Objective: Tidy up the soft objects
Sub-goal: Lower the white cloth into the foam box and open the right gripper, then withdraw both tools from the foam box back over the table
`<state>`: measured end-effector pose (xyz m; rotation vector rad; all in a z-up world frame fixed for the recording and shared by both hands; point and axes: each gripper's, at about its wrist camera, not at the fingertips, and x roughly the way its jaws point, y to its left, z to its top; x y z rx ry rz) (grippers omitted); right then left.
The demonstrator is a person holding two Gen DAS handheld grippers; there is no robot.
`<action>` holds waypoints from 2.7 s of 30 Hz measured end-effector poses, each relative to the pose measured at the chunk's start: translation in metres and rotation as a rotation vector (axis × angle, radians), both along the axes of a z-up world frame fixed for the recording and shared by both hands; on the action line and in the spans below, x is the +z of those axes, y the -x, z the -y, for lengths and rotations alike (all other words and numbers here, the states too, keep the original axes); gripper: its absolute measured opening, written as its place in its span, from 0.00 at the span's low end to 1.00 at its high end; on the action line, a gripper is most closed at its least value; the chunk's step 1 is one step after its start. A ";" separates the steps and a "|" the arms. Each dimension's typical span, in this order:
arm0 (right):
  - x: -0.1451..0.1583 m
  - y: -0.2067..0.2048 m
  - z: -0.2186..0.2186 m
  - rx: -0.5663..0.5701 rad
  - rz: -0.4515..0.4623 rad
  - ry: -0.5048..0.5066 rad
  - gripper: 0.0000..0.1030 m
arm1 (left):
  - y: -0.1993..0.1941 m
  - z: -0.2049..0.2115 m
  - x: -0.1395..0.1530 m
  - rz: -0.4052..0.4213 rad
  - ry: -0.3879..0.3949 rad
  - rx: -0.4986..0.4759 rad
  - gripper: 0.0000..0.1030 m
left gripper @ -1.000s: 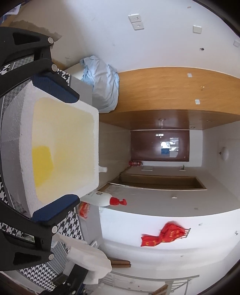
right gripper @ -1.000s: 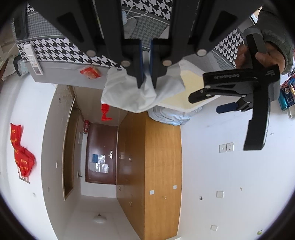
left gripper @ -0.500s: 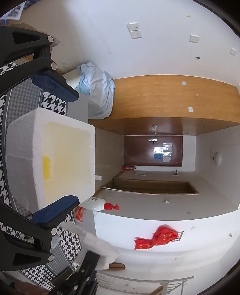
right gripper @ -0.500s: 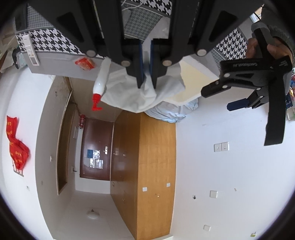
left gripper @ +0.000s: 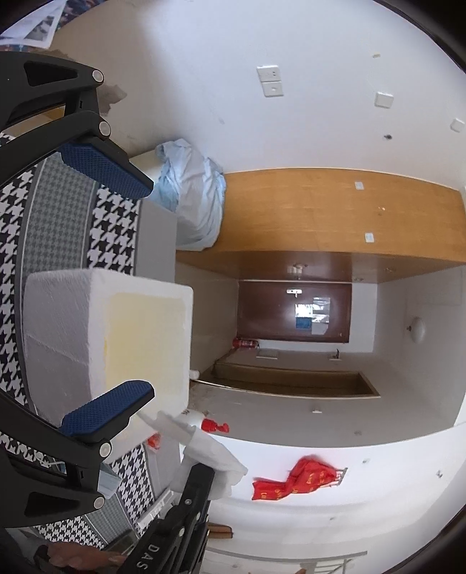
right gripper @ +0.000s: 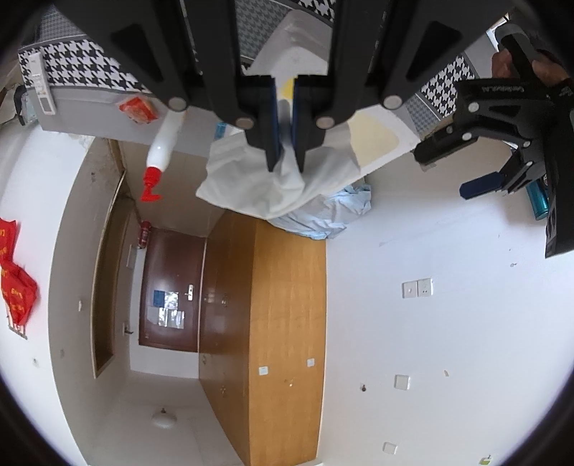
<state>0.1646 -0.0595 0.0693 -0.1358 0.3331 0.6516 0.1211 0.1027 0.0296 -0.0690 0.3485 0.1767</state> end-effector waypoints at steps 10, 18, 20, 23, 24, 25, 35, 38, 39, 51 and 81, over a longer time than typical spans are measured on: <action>0.000 -0.014 -0.029 0.044 -0.032 0.030 0.08 | 0.009 -0.011 -0.008 -0.009 0.018 0.032 0.99; -0.006 -0.023 -0.046 0.064 -0.077 0.059 0.08 | 0.020 -0.014 -0.014 -0.019 0.023 0.052 0.99; -0.007 -0.026 -0.049 0.065 -0.091 0.061 0.08 | 0.022 -0.015 -0.014 -0.020 0.027 0.050 0.99; -0.010 -0.031 -0.054 0.060 -0.112 0.065 0.08 | 0.025 -0.017 -0.014 -0.018 0.024 0.048 0.99; -0.011 -0.032 -0.055 0.064 -0.125 0.065 0.08 | 0.026 -0.018 -0.014 -0.017 0.024 0.047 0.99; -0.013 -0.034 -0.058 0.068 -0.136 0.068 0.08 | 0.026 -0.018 -0.014 -0.016 0.023 0.044 0.99; -0.020 -0.040 -0.074 0.056 -0.167 0.068 0.63 | 0.021 -0.024 -0.015 -0.013 0.018 0.011 0.99; -0.023 -0.042 -0.075 0.048 -0.185 0.068 0.75 | 0.018 -0.024 -0.015 -0.013 0.015 0.003 0.99; -0.023 -0.041 -0.075 0.055 -0.189 0.073 0.77 | 0.016 -0.024 -0.015 -0.010 0.014 0.001 0.99; -0.012 -0.023 -0.036 0.021 -0.122 0.001 0.91 | 0.015 -0.007 -0.012 -0.005 0.022 -0.028 0.99; 0.004 0.037 0.098 -0.157 -0.022 -0.102 0.92 | 0.025 0.095 0.012 0.030 0.006 -0.205 0.99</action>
